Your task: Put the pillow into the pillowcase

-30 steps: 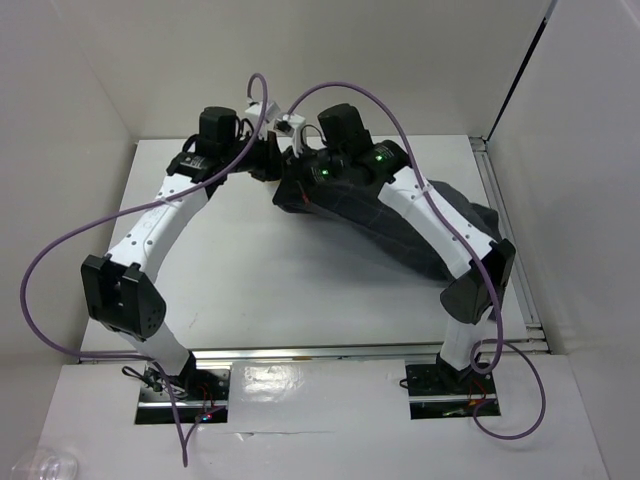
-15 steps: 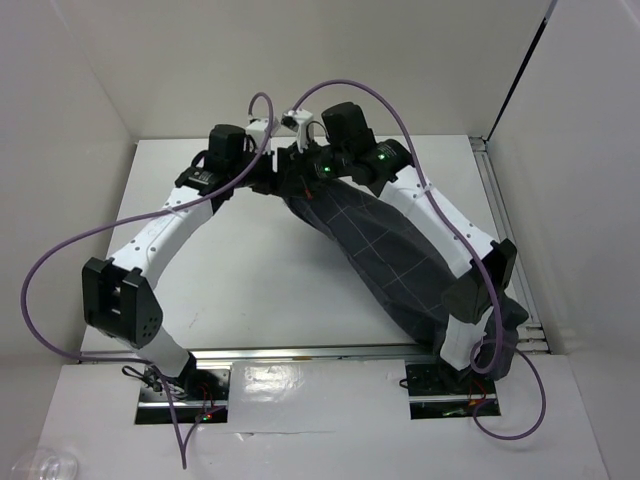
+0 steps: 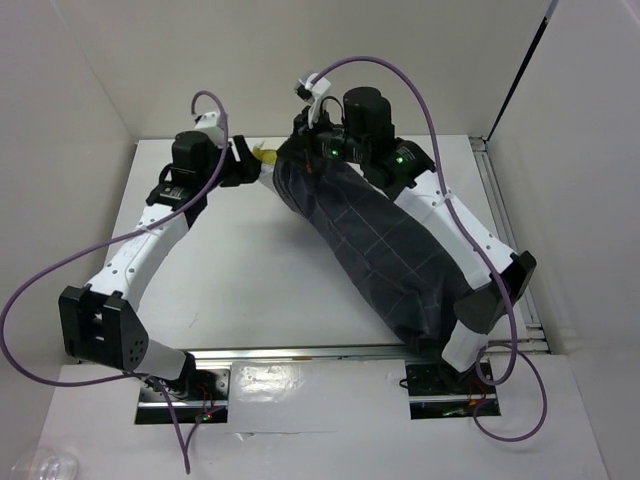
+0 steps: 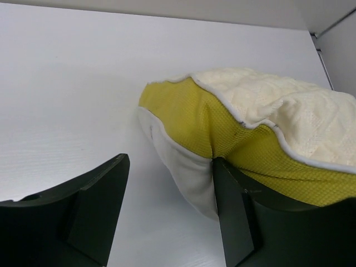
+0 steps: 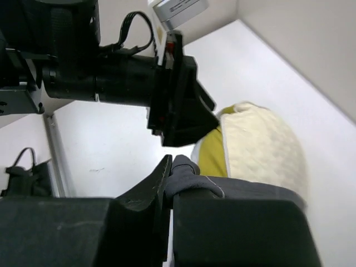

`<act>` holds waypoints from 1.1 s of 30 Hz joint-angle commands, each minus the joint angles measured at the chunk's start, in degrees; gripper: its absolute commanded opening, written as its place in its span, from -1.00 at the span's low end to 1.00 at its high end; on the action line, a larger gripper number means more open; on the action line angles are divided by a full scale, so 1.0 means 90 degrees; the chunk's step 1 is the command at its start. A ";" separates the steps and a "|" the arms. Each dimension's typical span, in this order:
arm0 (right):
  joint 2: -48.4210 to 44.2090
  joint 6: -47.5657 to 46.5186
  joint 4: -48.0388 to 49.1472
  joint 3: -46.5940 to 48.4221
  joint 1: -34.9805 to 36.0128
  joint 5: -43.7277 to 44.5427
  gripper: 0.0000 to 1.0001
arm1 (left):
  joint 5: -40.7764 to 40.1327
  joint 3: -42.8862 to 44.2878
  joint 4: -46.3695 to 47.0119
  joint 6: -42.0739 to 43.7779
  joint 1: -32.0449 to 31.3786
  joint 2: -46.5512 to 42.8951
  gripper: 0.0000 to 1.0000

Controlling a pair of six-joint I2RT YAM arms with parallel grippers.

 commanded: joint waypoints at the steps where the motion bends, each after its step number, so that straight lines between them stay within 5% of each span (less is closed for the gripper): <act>1: -0.0990 -0.0449 0.2577 0.0114 0.0051 0.0220 -1.00 | -0.0606 -0.0394 0.0079 -0.0232 0.0362 -0.0089 0.49; 9: -0.1488 -0.2011 0.3106 -0.0286 0.0051 0.1168 -1.00 | -0.0686 -0.0463 0.0157 -0.0525 0.1084 0.0037 0.49; 14: -0.1694 -0.1828 0.2882 -0.0706 0.0051 0.0955 -1.00 | 0.0172 -0.0628 0.0244 -0.0594 0.1153 0.0116 0.41; 21: -0.1840 -0.1339 0.2813 -0.1497 0.0051 0.0359 -1.00 | 0.1763 -0.0629 0.0519 -0.0662 0.1017 0.0242 -0.10; 26: -0.1695 -0.1183 0.3018 -0.1926 0.0051 -0.0004 -1.00 | 0.3569 -0.0560 0.0929 -0.0818 0.0900 0.0447 -0.99; 33: -0.1245 -0.0920 0.3380 -0.2239 0.0051 -0.0403 -1.00 | 0.4704 -0.0307 0.1105 -0.0644 0.0246 0.0155 -1.00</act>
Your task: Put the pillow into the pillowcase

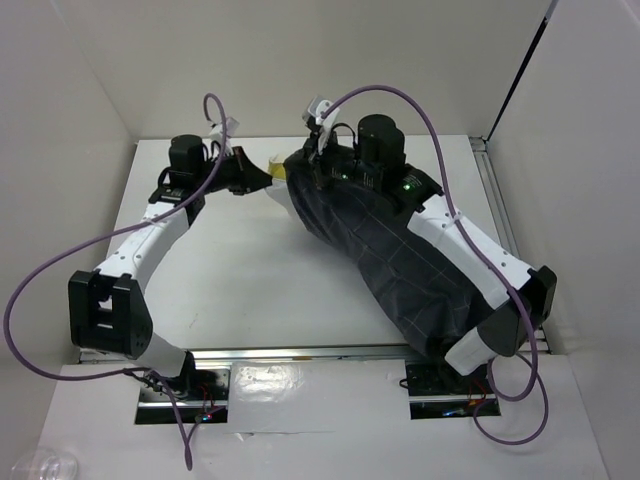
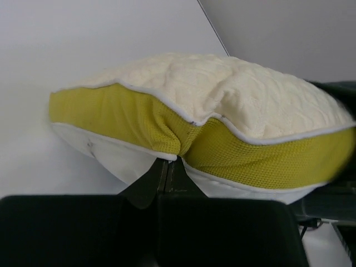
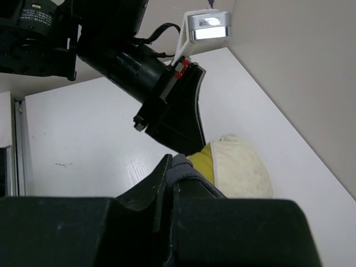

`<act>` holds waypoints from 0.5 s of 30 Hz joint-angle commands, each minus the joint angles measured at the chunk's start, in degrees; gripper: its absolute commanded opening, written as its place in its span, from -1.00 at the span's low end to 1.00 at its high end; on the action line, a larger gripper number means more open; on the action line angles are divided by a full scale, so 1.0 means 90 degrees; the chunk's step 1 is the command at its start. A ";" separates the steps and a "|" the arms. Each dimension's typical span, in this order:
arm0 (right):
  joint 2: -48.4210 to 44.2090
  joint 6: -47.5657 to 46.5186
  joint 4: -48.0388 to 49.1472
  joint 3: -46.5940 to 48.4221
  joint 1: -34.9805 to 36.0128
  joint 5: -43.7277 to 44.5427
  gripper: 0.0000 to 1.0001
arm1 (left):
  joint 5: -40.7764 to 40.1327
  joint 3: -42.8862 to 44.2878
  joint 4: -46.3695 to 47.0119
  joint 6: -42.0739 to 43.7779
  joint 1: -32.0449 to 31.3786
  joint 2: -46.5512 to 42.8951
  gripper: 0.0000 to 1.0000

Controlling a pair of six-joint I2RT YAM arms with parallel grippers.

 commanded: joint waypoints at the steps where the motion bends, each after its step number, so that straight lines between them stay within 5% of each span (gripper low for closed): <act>1: 0.0030 0.0246 0.1590 0.0043 0.0034 -0.0411 -1.00 | 0.1023 0.0295 -0.0213 0.0437 -0.0594 -0.0340 -1.00; 15: 0.1475 0.1048 0.1883 0.1097 0.0199 -0.1329 -1.00 | 0.1385 0.0511 0.0029 -0.0156 -0.1582 -0.0820 -1.00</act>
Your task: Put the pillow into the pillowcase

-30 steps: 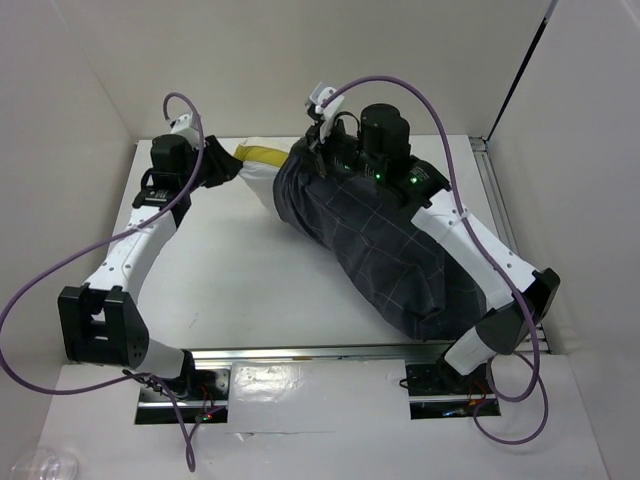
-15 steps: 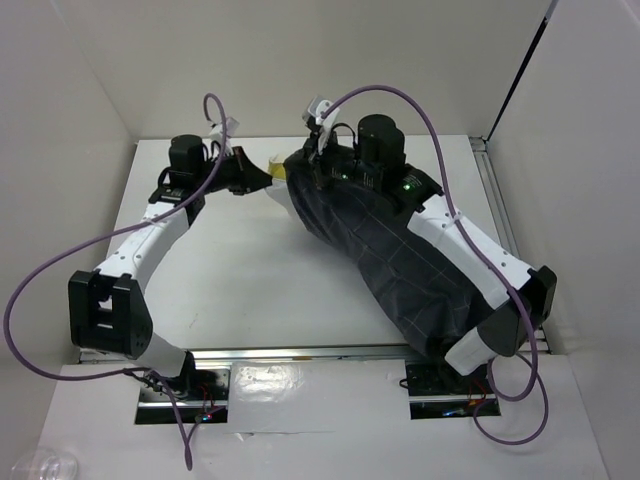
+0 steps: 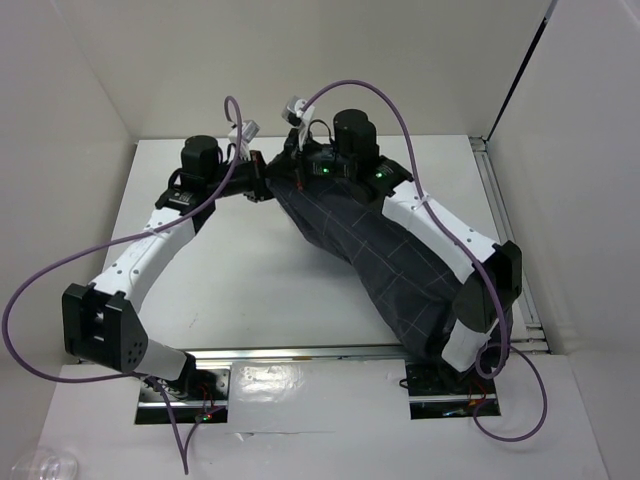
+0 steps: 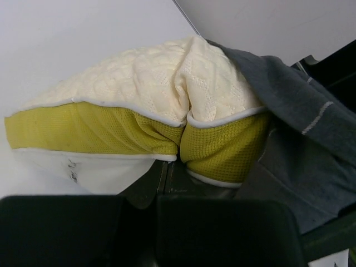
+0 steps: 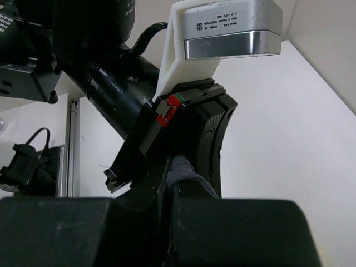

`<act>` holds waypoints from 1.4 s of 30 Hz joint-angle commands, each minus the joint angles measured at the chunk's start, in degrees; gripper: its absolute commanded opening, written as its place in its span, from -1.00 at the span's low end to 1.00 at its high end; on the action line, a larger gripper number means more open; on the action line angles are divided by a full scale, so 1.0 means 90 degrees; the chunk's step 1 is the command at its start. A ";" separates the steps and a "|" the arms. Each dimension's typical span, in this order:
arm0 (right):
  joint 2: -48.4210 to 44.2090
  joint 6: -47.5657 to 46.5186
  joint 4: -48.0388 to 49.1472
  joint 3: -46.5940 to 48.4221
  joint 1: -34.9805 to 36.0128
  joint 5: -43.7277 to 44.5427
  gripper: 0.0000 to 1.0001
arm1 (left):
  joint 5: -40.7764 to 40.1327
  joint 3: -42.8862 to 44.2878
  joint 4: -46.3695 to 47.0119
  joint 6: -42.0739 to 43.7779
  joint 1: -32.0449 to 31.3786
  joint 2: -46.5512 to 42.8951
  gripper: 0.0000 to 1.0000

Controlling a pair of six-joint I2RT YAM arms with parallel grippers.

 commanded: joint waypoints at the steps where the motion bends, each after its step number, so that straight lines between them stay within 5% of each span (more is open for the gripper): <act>1: 0.0281 0.0096 0.1419 0.0561 0.0277 -0.0183 -1.00 | 0.1149 0.0269 0.0589 -0.0431 -0.0635 -0.0366 -1.00; 11: 0.0340 0.0661 0.0707 0.0747 0.0346 -0.1374 -1.00 | -0.1123 -0.0074 -0.0121 0.0311 -0.0635 -0.0864 -1.00; 16: 0.0369 0.1354 -0.0101 0.1185 0.0405 -0.2331 -0.73 | -0.2151 -0.0220 -0.0454 0.0701 -0.0635 -0.1117 -1.00; 17: 0.0524 0.1356 -0.0278 0.1476 0.0405 -0.2448 -0.66 | -0.2394 -0.0288 -0.0454 0.0760 -0.0635 -0.1205 -1.00; 22: 0.0672 0.1287 -0.1372 0.2357 0.0279 -0.2830 0.42 | -0.2659 -0.0289 -0.0619 0.1102 -0.0469 -0.1332 -1.00; 26: 0.0206 0.1220 -0.1453 0.2505 -0.0015 -0.2402 0.71 | -0.2719 -0.0513 -0.0816 0.1278 -0.0236 -0.1479 -1.00; 31: -0.0645 0.0683 -0.1100 0.2154 -0.0181 0.0046 0.57 | -0.2913 -0.0835 -0.1040 0.1639 -0.0108 -0.1791 -1.00; 35: -0.1046 -0.0087 -0.1547 0.1968 -0.0181 0.2059 -0.18 | -0.3196 -0.1070 -0.1167 0.1883 0.0028 -0.1918 -1.00; 38: -0.1378 -0.0294 -0.2812 0.1286 -0.0366 0.2337 -0.53 | -0.3577 -0.1274 -0.1236 0.1942 0.0087 -0.1977 -1.00; 39: -0.1524 -0.0392 -0.3109 0.0820 -0.0367 0.2258 -0.53 | -0.3636 -0.1275 -0.1371 0.1942 0.0087 -0.1909 -0.82; 40: -0.1583 -0.0451 -0.3421 0.0593 -0.0425 0.2084 -0.59 | -0.3733 -0.1275 -0.1440 0.2136 0.0087 -0.1822 -0.04; 42: -0.1584 -0.0451 -0.4326 0.0212 -0.0503 0.1829 -0.63 | -0.4200 -0.1101 -0.1684 0.2138 0.0087 -0.1558 0.43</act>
